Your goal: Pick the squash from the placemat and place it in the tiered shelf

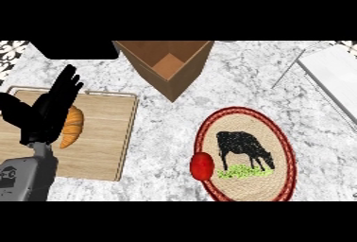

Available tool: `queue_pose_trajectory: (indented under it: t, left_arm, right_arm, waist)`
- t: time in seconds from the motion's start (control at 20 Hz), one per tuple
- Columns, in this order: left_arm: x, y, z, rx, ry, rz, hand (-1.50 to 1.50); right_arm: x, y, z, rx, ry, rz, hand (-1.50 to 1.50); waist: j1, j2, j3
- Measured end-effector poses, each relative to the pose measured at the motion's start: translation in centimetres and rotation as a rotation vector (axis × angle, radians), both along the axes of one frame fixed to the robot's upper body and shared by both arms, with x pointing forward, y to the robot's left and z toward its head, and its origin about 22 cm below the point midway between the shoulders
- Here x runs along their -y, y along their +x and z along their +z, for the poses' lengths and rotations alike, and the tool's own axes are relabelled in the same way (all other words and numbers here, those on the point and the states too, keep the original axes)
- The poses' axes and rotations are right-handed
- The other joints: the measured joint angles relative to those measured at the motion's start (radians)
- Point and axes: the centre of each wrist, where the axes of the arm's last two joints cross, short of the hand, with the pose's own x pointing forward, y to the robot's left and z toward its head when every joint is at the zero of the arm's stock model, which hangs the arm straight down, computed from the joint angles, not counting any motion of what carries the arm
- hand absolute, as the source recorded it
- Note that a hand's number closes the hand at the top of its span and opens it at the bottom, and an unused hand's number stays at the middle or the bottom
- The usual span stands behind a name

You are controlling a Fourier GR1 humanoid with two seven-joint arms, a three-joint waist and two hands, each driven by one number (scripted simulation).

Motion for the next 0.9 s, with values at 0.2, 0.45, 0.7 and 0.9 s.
queue_pose_trajectory:
  t: [0.2, 0.45, 0.7, 0.9]
  left_arm:
    - [0.6, -0.5, -0.2, 0.001, -0.005, 0.003, 0.0]
    - [0.8, -0.5, -0.2, 0.002, -0.007, 0.011, 0.0]
    - [0.0, -0.4, 0.0, 0.002, -0.007, 0.023, 0.0]
    - [-0.2, -0.7, -0.2, -0.001, -0.008, 0.025, 0.0]
  right_arm:
    - [3.1, -3.1, 1.9, -0.04, 0.071, 0.029, -1.5]
    - [6.6, -7.8, 2.8, -0.034, 0.105, 0.07, -1.5]
    - [8.7, -12.2, 2.9, -0.005, 0.131, 0.146, -1.5]
    - [9.1, -14.0, 3.3, 0.003, 0.09, 0.138, -1.5]
  waist:
    - [-0.004, -0.001, 0.0]
    - [-0.008, 0.0, 0.001]
    - [-0.016, -0.001, 0.002]
    - [-0.019, -0.002, 0.003]
